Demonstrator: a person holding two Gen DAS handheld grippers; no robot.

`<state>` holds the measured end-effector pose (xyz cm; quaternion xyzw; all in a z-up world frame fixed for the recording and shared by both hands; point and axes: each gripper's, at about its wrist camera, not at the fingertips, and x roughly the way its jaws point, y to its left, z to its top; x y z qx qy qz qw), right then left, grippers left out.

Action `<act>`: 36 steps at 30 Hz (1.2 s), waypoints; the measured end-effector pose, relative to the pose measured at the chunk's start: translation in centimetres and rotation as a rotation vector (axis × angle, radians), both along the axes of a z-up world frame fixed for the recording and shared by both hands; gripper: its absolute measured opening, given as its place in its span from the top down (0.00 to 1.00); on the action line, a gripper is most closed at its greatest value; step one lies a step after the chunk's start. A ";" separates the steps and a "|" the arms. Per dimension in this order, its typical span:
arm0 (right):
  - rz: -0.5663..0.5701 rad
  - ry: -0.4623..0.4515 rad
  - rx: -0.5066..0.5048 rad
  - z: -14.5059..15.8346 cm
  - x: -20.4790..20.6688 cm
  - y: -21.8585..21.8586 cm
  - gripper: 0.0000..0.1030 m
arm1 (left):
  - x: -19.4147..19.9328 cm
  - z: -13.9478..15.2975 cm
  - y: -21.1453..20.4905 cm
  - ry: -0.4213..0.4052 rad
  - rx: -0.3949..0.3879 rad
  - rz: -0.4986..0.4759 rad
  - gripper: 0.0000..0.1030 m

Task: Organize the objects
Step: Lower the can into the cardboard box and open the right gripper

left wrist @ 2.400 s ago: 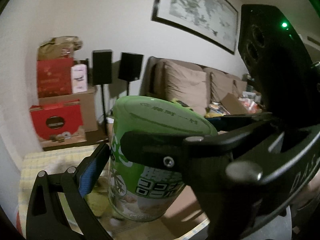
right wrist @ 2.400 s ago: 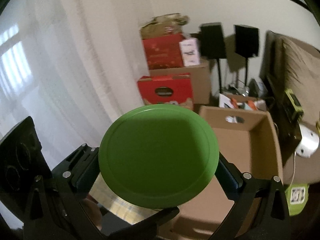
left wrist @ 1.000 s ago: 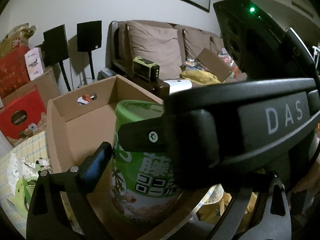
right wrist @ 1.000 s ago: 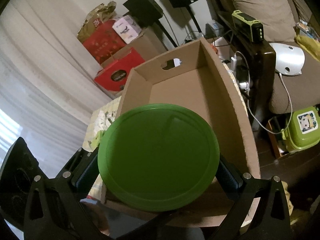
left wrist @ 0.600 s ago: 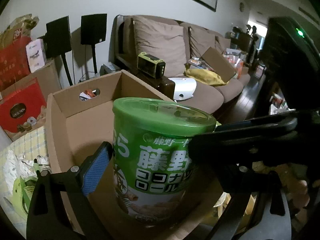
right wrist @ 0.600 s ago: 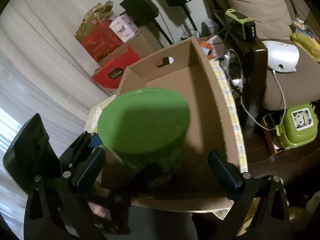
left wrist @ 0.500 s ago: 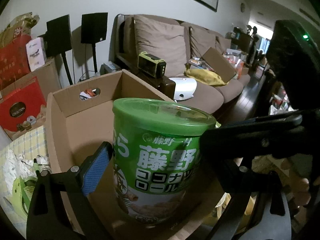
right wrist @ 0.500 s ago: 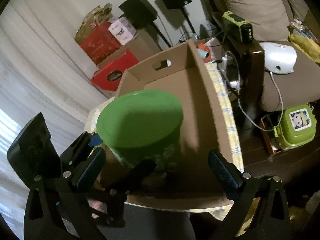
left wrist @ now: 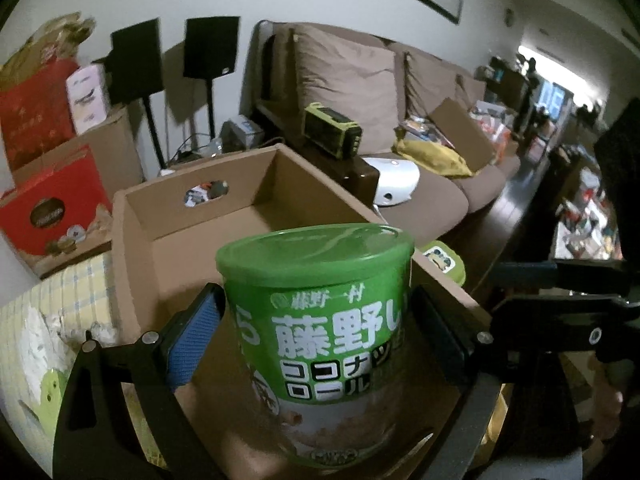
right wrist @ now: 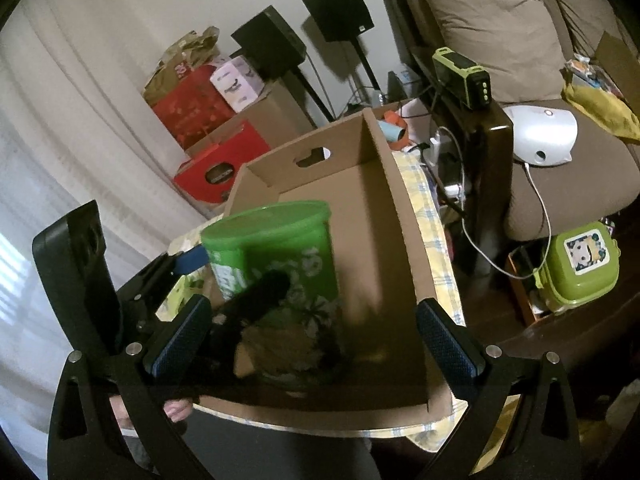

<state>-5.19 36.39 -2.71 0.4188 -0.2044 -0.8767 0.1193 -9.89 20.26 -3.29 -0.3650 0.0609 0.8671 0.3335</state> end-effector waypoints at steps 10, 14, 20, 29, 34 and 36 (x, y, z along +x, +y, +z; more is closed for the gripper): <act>-0.002 0.024 0.012 0.4 -0.1 -0.2 0.00 | -1.6 0.7 -1.6 0.030 -0.030 0.068 0.09; 0.010 0.022 0.026 0.4 -0.1 -0.5 0.00 | -2.0 1.1 -3.0 0.006 0.014 0.082 0.09; 0.025 0.019 0.054 0.1 -0.3 -1.3 0.00 | -1.4 1.5 -5.8 0.004 0.025 0.113 0.09; 0.061 0.037 0.099 0.3 -1.0 -4.0 0.00 | 0.5 1.1 -11.6 -0.053 0.065 0.202 0.03; 0.089 0.041 0.117 0.2 -1.2 -5.8 0.00 | 1.2 0.5 -15.4 -0.097 0.097 0.276 0.03; 0.096 0.043 0.139 0.1 -1.2 -6.5 0.00 | 1.8 0.3 -16.5 -0.094 0.096 0.302 0.03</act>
